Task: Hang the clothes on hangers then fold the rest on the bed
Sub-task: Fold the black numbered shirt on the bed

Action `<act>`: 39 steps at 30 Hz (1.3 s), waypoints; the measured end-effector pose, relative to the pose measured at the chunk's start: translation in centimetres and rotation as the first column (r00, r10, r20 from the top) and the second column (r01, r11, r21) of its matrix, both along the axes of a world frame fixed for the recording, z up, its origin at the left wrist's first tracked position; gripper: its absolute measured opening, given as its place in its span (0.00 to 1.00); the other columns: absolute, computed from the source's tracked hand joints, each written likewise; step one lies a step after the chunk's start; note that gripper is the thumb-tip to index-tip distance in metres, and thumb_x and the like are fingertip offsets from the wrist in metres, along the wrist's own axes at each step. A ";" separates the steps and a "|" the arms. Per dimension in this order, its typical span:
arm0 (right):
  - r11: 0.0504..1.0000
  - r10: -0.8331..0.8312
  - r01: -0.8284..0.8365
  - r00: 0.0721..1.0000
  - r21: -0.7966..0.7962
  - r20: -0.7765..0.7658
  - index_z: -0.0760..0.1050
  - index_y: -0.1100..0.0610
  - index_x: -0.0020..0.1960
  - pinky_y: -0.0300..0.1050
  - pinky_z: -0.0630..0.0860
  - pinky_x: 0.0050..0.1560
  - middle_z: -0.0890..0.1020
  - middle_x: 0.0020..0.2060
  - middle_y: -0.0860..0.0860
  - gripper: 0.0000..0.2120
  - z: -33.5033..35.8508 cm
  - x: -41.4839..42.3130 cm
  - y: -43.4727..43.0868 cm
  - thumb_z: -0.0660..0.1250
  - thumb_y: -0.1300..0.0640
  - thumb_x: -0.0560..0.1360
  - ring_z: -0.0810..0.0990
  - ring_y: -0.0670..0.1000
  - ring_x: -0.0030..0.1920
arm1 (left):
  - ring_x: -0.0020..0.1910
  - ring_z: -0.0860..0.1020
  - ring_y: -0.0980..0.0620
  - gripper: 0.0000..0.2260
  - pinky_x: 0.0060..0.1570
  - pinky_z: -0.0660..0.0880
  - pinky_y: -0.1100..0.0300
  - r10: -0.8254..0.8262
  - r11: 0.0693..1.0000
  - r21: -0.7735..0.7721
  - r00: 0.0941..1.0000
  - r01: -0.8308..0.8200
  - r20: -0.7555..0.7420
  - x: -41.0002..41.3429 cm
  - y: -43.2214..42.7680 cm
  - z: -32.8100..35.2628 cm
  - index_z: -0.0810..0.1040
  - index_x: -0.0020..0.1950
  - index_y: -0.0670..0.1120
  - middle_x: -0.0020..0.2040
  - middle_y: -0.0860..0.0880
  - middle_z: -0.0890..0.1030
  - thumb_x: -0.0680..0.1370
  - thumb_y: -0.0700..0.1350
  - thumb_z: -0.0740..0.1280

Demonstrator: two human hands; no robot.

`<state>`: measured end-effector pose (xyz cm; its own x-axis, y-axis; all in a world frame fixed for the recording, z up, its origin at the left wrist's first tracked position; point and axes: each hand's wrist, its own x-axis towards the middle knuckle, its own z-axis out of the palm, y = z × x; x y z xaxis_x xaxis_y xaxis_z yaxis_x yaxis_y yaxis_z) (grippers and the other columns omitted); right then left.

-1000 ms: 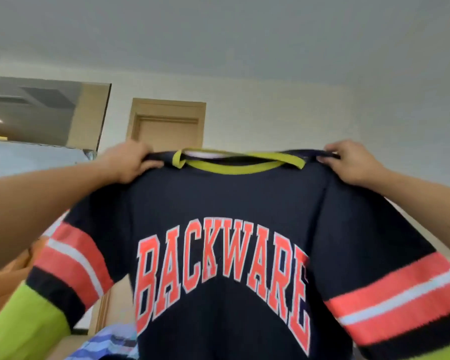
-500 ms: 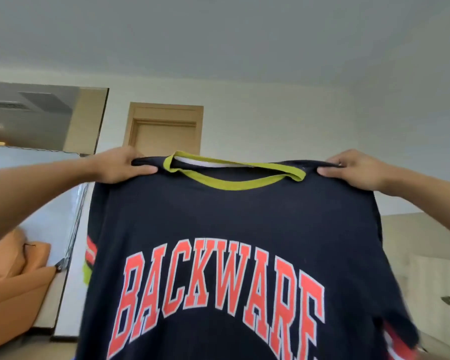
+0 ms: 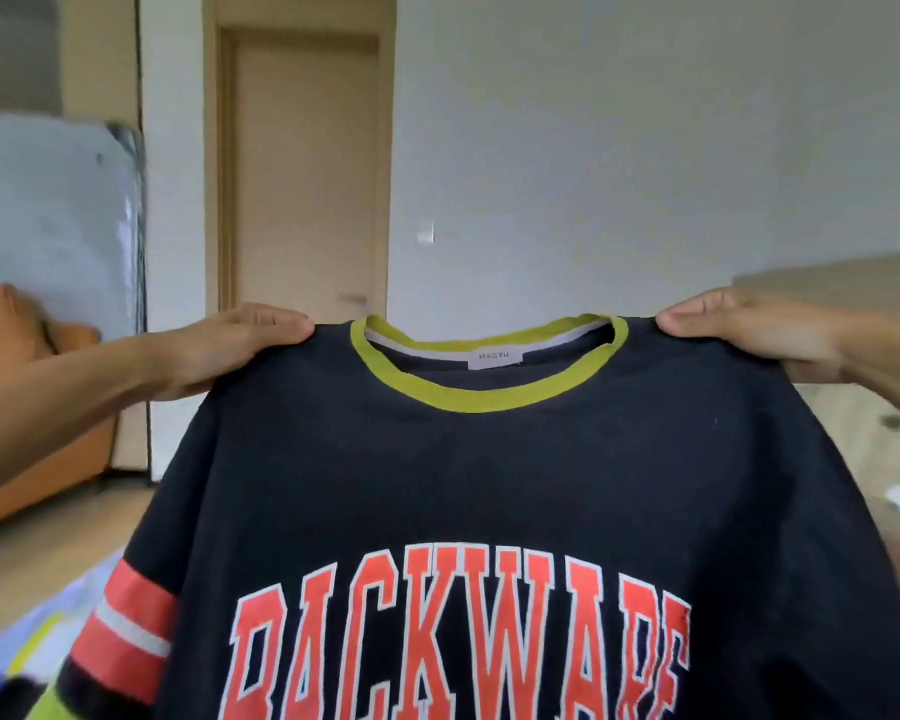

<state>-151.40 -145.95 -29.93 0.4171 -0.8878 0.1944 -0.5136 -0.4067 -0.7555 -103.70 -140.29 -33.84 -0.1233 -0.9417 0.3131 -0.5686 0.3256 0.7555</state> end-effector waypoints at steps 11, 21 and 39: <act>0.893 0.079 0.025 0.975 0.450 -0.210 0.83 0.61 0.54 0.46 0.81 0.51 0.86 0.53 0.60 0.16 -30.3 0.6 -17.0 0.73 0.50 0.75 0.86 0.58 0.52 | 0.31 0.72 0.61 0.18 0.36 0.69 0.64 0.020 0.971 0.224 0.962 -0.084 0.273 0.2 -15.7 -29.0 0.78 0.35 0.52 0.31 0.56 0.75 0.84 0.47 0.61; 0.916 -0.303 0.356 0.916 0.185 -0.262 0.75 0.58 0.65 0.49 0.75 0.54 0.79 0.60 0.58 0.21 -39.9 4.3 -29.3 0.70 0.46 0.79 0.79 0.57 0.55 | 0.66 0.71 0.35 0.18 0.64 0.69 0.43 0.324 0.861 -0.096 0.393 -0.500 0.860 -4.1 -30.1 -37.3 0.72 0.66 0.43 0.66 0.37 0.74 0.81 0.53 0.62; 0.699 -0.046 0.443 0.811 0.561 -0.584 0.81 0.62 0.53 0.41 0.78 0.43 0.86 0.48 0.57 0.10 -41.9 -11.7 -21.1 0.75 0.65 0.73 0.83 0.52 0.43 | 0.76 0.63 0.45 0.24 0.74 0.62 0.49 -0.205 0.975 0.194 0.774 0.107 0.600 -28.1 -21.5 -46.9 0.64 0.78 0.47 0.76 0.47 0.66 0.85 0.56 0.53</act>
